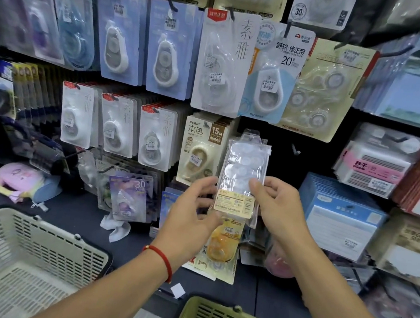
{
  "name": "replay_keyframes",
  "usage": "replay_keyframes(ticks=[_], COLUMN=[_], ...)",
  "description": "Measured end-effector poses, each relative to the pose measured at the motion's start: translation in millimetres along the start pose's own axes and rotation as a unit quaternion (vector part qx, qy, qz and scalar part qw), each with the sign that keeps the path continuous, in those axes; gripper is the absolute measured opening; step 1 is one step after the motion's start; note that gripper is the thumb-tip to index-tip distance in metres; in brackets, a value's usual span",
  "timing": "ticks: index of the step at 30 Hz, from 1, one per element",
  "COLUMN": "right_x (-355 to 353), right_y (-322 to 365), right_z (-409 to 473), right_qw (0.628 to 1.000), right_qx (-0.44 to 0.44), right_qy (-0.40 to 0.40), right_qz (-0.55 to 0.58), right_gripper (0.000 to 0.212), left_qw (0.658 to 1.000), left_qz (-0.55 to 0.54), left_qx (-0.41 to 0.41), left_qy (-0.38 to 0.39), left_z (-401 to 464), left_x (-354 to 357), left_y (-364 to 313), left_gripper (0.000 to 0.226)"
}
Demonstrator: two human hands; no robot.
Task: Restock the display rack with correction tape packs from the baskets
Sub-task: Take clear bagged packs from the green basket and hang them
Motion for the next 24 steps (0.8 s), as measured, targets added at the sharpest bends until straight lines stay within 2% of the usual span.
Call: replay_keyframes(ticks=[3,6,8,9,11,12,14,16,18,20,24], right_x=[0,-1,-3,-4,-6,-4,6,22,38,46,55], right_y=[1,3,1,-1,-6,-6,-4,-11,-19,-28,-41], right_z=[-1,0,3,4,4,1,-4,1,13,27,56], right_qw=[1.0,1.0,0.998,0.994,0.962,0.934,0.864,0.821,0.791,0.762,0.742], right_qx=[-0.003,-0.015,-0.033,-0.05,-0.125,-0.199,-0.364,-0.44,-0.438,-0.421,-0.383], right_qy=[-0.001,-0.011,-0.03,-0.044,-0.078,-0.095,-0.09,-0.042,-0.001,0.006,0.002], right_qz=[0.001,0.005,-0.035,-0.09,-0.228,-0.281,-0.335,-0.362,-0.427,-0.492,-0.55], right_gripper=[0.036,0.027,0.021,0.024,0.046,0.05,0.048,0.049,0.052,0.055,0.062], left_qw=[1.0,1.0,0.999,0.997,0.976,0.959,0.924,0.899,0.884,0.876,0.863], left_qz=[-0.016,-0.027,0.015,0.064,0.189,0.242,0.315,0.358,0.38,0.4,0.425], left_qx=[0.004,0.01,0.031,0.048,0.106,0.146,0.213,0.251,0.27,0.27,0.274], left_qy=[-0.003,-0.003,0.007,0.011,-0.002,-0.014,-0.033,-0.035,-0.031,-0.017,-0.01], left_z=[-1,1,3,5,12,18,30,43,55,63,72], left_x=[1,0,-2,-4,-10,-12,-12,-9,-7,-4,-4], left_y=[-1,0,1,3,8,8,7,8,12,18,25], left_gripper=[0.065,0.055,0.051,0.051,0.059,0.063,0.072,0.083,0.091,0.096,0.097])
Point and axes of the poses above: each hand's wrist, its own z-axis towards the middle knuckle, its own x-axis out of the palm, y = z × x, the point moved 4 cm from there along z, towards the middle knuckle, and after that the axes turned 13 degrees about -y, right-handed, at the moved point
